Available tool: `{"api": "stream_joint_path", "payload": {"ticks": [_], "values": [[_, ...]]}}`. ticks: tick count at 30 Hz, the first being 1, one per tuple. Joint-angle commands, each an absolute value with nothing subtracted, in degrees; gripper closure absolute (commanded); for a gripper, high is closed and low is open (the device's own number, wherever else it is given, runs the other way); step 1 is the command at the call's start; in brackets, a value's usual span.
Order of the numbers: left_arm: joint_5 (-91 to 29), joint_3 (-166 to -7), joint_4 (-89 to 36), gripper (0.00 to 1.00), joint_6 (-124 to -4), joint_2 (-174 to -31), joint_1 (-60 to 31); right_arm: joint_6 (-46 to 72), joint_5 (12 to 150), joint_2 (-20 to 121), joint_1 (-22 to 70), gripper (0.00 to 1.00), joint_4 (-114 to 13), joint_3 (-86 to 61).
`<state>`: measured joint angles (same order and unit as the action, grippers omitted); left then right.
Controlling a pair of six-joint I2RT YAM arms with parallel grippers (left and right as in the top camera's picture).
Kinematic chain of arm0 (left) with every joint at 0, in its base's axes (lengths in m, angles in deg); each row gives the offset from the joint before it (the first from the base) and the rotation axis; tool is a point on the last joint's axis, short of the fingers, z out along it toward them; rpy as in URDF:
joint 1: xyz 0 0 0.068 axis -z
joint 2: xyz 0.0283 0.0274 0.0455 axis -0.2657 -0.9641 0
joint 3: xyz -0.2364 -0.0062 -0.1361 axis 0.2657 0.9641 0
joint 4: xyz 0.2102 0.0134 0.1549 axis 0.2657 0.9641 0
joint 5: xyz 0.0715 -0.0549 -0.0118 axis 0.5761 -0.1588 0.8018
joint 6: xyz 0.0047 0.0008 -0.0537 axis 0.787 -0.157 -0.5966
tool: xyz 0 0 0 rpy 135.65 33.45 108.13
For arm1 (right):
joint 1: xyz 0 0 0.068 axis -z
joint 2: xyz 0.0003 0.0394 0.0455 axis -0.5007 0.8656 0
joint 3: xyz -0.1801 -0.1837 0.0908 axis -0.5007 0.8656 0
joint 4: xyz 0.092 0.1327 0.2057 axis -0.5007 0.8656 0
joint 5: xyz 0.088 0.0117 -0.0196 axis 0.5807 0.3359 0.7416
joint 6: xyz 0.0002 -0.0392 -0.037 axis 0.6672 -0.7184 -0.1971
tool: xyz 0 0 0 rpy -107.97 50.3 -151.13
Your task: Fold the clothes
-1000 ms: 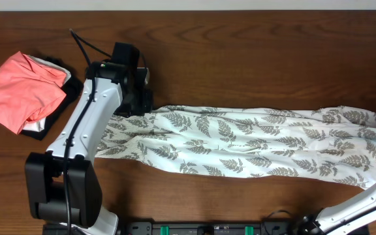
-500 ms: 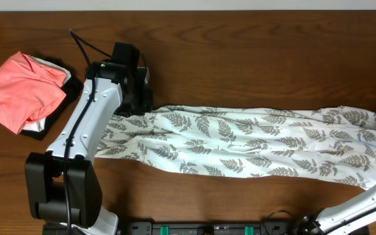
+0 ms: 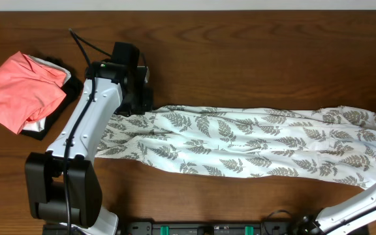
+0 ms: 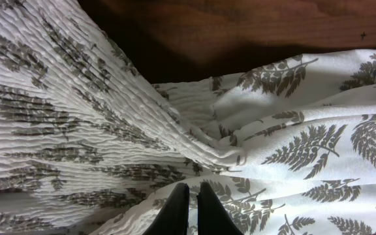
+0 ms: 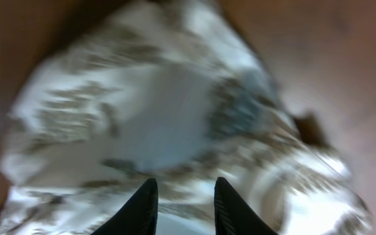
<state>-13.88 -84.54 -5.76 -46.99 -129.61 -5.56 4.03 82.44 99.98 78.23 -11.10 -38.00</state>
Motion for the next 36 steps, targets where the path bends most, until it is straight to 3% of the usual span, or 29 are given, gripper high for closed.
{"api": "stream_joint_path", "payload": {"ticks": [1, 10, 18, 29, 36], "values": [[-14.42, -84.08, -5.74, 0.92, -47.31, -129.50, -5.69, 0.23, 87.72, 98.30, 75.02, 0.71, -12.59, -38.72], [-14.42, -84.08, -5.65, 0.92, -47.31, -129.50, -5.69, -0.51, 80.82, 98.34, 68.37, 0.69, -18.60, -31.44], [-14.42, -84.08, -5.70, 0.92, -47.29, -129.50, -5.69, 0.86, 75.40, 98.34, 68.92, 0.72, -16.33, -22.70], [-14.42, -84.08, -5.76, 0.92, -47.27, -129.50, -5.69, 3.77, 77.58, 98.34, 72.92, 0.73, -14.25, -24.01], [-14.42, -84.08, -5.89, 0.92, -47.29, -129.50, -5.69, 1.80, 82.39, 98.34, 72.94, 0.76, -6.51, -32.58]]}}
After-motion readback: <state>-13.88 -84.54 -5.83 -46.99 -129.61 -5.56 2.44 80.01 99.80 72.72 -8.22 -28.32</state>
